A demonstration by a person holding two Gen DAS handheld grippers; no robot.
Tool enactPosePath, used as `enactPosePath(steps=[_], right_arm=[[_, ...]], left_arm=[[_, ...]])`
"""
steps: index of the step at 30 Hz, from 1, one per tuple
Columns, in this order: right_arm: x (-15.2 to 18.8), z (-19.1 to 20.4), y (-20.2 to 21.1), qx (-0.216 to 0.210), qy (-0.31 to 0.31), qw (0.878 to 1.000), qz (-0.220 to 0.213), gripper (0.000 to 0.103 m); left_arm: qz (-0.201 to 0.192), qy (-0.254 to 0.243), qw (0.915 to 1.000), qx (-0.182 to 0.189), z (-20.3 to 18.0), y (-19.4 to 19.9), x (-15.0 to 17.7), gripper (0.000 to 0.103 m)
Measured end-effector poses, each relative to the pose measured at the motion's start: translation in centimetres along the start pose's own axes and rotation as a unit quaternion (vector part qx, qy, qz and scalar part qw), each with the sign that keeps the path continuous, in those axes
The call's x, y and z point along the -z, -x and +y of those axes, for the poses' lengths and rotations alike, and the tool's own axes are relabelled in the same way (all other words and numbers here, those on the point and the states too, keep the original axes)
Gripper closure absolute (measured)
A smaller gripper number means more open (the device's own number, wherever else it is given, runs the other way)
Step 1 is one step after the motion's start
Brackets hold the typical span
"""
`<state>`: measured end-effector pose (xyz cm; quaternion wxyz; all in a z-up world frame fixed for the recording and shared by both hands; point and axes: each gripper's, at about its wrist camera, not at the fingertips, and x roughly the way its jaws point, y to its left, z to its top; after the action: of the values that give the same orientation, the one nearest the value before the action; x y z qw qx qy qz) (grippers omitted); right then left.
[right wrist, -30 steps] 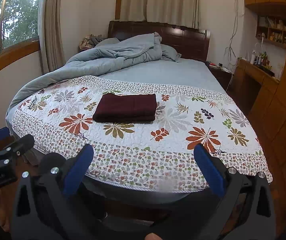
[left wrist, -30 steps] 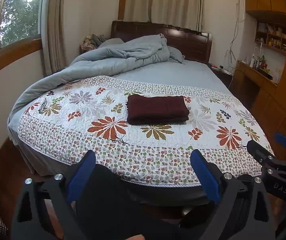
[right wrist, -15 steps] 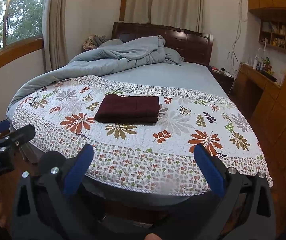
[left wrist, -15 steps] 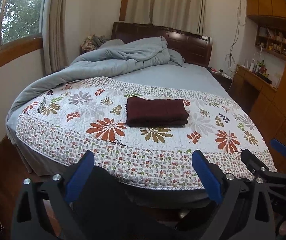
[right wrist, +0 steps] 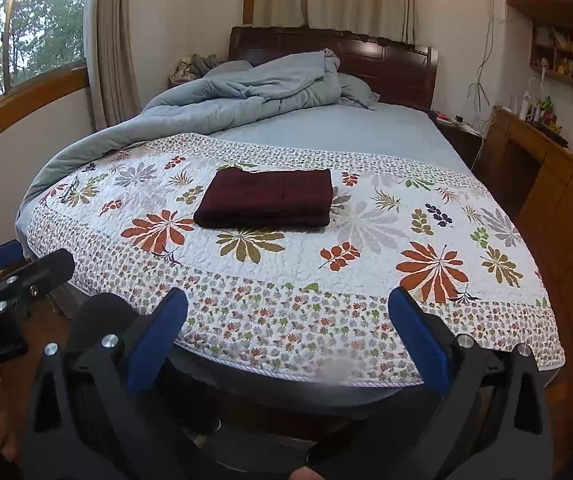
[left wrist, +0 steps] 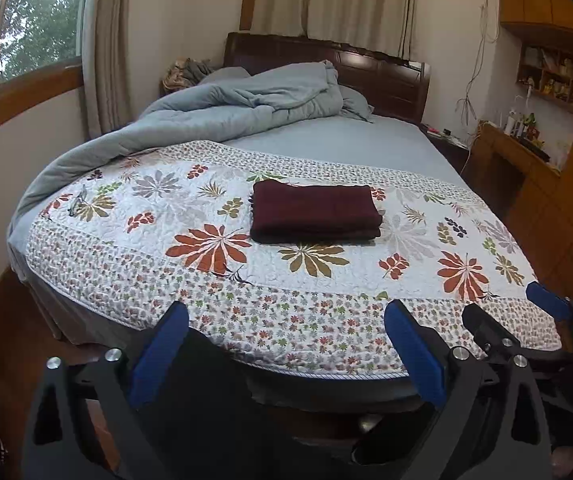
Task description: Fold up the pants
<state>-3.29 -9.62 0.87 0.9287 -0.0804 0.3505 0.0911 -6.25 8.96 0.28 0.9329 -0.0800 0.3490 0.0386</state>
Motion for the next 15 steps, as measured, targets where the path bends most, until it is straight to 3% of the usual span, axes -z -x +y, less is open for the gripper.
enactPosePath(steps=[15], right_arm=[[-0.68,-0.59,-0.81,-0.006,-0.004,1.0,0.011,0.003]], left_arm=[[-0.002,-0.004,0.9999,-0.013,-0.24,-0.48,0.5,0.004]])
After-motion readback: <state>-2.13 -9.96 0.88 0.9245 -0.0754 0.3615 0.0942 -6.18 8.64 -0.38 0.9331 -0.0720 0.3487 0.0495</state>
